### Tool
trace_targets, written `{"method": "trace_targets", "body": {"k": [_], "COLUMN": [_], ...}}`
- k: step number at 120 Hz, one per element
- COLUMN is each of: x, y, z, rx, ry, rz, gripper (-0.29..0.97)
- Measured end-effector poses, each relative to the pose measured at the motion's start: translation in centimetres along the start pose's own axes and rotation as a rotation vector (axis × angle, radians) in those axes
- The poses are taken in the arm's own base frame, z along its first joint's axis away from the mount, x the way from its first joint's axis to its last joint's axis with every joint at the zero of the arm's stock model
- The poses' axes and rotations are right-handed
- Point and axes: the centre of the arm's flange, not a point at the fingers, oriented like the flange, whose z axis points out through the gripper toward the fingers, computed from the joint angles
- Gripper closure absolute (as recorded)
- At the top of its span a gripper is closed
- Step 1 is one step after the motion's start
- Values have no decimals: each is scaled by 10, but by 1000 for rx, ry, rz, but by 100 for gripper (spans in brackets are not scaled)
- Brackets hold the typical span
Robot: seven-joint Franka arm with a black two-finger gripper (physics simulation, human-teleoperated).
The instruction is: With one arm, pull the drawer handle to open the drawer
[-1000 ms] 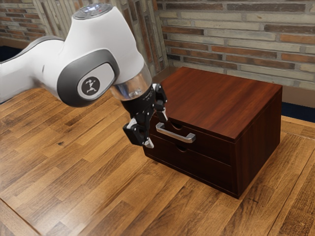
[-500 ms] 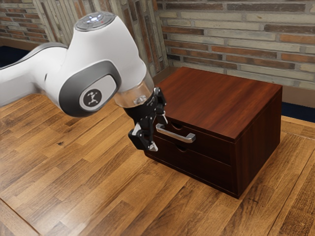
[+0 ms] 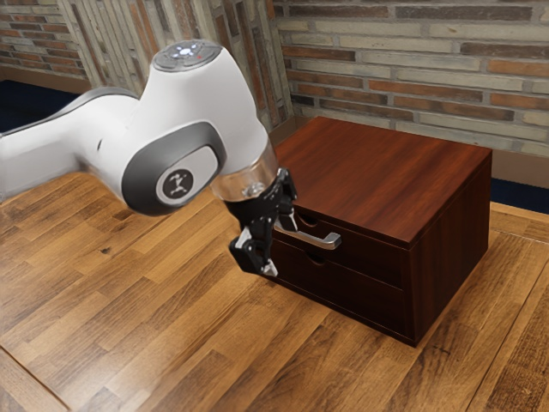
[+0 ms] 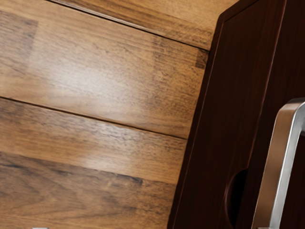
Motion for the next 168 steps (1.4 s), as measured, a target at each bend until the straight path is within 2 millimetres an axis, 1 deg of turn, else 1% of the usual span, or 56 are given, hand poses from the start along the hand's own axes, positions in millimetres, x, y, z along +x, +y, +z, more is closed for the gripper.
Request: {"method": "trace_targets", "body": {"k": [9,48,90,152,159,168], "x": [-2,-3,-1,-2,-2,-1], "y": [2,7,18,16,15,15], "z": [5,10,22,31,32,32], "rx": [3,-15,-46,-44,-41,-39], "ry": [3,-3,-14,-18,-17,-16], "rz": [8,30,29,36,37,37], "gripper": [14,16,16,20,21,26]}}
